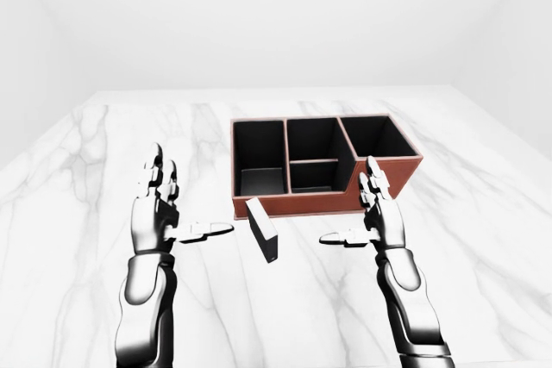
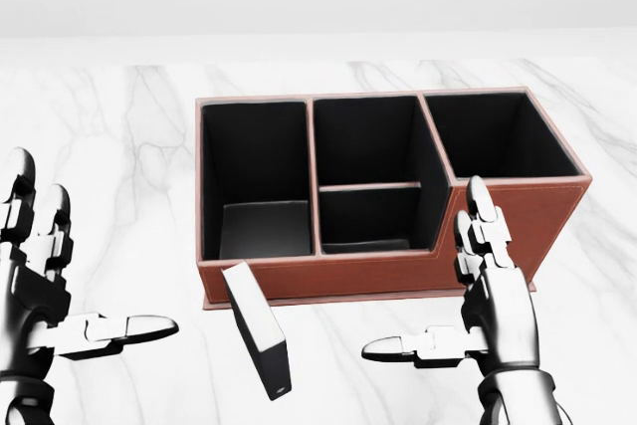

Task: Pick up the book and place it in the right compartment of the caddy.

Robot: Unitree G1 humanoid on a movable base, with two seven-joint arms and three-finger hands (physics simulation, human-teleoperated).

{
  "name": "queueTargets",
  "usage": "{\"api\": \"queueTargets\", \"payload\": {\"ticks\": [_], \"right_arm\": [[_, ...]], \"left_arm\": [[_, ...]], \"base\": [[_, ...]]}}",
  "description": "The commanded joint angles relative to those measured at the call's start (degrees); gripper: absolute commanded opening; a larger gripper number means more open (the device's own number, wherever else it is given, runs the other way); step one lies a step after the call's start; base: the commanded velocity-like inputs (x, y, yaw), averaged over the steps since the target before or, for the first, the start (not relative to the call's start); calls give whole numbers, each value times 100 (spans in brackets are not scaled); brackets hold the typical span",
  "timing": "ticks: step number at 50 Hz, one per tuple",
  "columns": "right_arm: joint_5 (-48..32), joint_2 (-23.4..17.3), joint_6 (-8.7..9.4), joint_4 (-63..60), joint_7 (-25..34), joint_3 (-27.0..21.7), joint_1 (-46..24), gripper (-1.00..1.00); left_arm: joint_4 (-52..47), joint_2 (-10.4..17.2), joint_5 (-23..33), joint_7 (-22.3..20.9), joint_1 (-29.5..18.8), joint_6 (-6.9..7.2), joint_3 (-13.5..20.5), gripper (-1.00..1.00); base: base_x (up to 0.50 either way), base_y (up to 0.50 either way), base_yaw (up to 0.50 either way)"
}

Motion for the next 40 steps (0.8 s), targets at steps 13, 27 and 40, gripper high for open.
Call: {"api": "queueTargets", "payload": {"ticks": [13, 27, 40], "right_arm": [[-19, 65, 582, -473, -231, 95, -102, 100], [-407, 178, 582, -313, -481, 448, -516, 100], [-456, 389, 582, -630, -692, 848, -623, 100]], "left_arm": [[22, -7, 86, 53, 33, -140, 23, 100], [-17, -2, 106, 58, 37, -83, 26, 100], [-68, -3, 98, 57, 32, -30, 35, 100]], "base": [[0, 0, 0], [0, 0, 0], [0, 0, 0]]}}
